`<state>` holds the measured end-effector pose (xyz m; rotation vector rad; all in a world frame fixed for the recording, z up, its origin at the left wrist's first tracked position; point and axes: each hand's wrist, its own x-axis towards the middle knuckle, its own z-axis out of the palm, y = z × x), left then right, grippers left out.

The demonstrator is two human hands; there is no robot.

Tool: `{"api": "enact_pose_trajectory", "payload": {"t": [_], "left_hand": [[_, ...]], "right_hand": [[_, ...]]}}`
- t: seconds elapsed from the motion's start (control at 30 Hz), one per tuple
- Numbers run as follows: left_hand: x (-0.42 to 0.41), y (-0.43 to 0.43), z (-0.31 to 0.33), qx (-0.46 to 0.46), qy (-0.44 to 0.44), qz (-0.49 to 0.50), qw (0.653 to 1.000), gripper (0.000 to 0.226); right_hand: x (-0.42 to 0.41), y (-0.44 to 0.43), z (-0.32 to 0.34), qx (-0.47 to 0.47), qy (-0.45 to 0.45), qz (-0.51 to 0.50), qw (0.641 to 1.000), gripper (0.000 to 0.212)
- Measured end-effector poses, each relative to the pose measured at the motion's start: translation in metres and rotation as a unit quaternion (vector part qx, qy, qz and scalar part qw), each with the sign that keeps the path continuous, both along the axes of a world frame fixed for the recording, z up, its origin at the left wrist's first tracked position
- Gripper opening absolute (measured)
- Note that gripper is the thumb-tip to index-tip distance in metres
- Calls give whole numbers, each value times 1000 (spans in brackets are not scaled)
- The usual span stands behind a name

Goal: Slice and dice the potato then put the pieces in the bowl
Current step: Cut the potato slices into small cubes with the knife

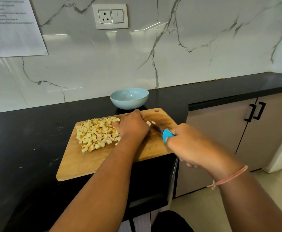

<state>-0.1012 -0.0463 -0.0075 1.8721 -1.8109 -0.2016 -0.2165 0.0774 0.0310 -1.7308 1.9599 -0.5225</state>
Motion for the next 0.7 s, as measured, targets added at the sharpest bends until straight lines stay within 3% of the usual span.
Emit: {"api": "enact_pose_trajectory", "payload": {"t": [0.2,0.37,0.6,0.7], "left_hand": [[-14,-1,-7,-8,-103,-16,994,57],[-15,-7,-5,-24,-60,-41,997,48],[7,-13,-2,-1,55,-112,992,56],[9,-13,1,-2,58,-134,989,52]], "right_hand": [[-10,-4,1,-30,-22,-31,999,23],[-14,-9,-8,-40,-28,-30,998,22],[-15,-17,-12,-44,-50,-24,997,26],[-10,-22,-15,-54,-44,-12,998,26]]}}
